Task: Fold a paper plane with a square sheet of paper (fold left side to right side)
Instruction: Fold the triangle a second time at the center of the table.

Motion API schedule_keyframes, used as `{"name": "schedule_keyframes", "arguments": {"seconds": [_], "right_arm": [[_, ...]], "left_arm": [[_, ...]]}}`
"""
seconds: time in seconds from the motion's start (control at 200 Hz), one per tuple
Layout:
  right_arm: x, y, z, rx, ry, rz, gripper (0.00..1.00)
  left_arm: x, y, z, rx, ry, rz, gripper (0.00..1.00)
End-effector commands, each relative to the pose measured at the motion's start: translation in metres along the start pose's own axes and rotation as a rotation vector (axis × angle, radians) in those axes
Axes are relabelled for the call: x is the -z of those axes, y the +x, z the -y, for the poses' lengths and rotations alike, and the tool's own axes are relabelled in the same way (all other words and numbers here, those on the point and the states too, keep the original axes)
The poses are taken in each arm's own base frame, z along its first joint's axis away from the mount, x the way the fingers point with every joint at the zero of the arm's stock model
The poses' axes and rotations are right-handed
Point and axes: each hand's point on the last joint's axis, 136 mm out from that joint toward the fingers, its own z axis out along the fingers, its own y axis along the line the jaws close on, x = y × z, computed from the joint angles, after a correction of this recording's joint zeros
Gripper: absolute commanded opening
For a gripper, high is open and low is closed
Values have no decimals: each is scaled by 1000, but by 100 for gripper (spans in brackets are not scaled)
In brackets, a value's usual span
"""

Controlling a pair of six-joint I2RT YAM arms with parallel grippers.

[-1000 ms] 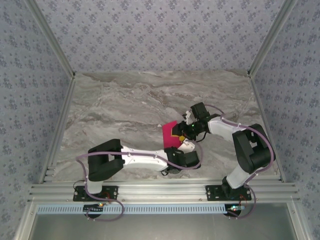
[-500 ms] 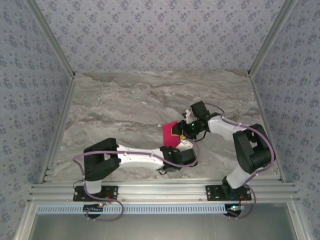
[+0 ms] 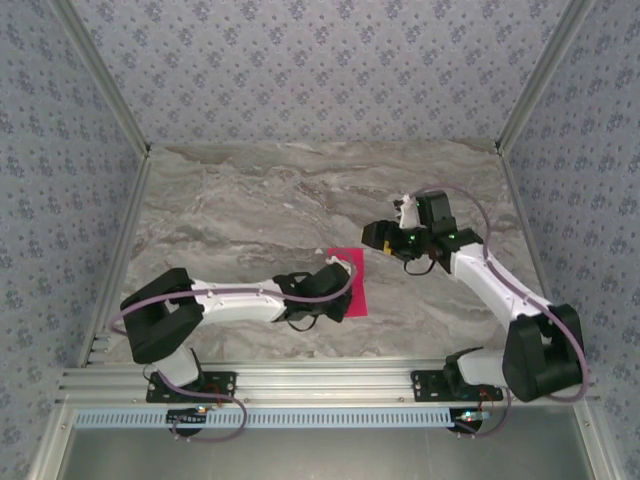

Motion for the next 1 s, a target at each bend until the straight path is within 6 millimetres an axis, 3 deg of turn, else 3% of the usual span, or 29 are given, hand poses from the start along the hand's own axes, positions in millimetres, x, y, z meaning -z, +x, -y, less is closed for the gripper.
{"name": "schedule_keyframes", "arguments": {"seconds": [0.0, 0.295, 0.39, 0.6, 0.994], "right_arm": [[2, 26, 24, -5, 67, -26, 62], [-20, 96, 53, -38, 100, -143, 18], [-29, 114, 60, -27, 136, -181, 10], [-43, 136, 65, 9, 196, -243, 7], [-54, 149, 75, 38, 297, -308, 6]], "left_arm": [[10, -11, 15, 56, 152, 14, 0], [8, -12, -12, 90, 151, -32, 0], [10, -12, -19, 87, 130, -43, 0], [7, -12, -27, 59, 91, -78, 0], [-6, -17, -37, -1, 18, -118, 0]]}}
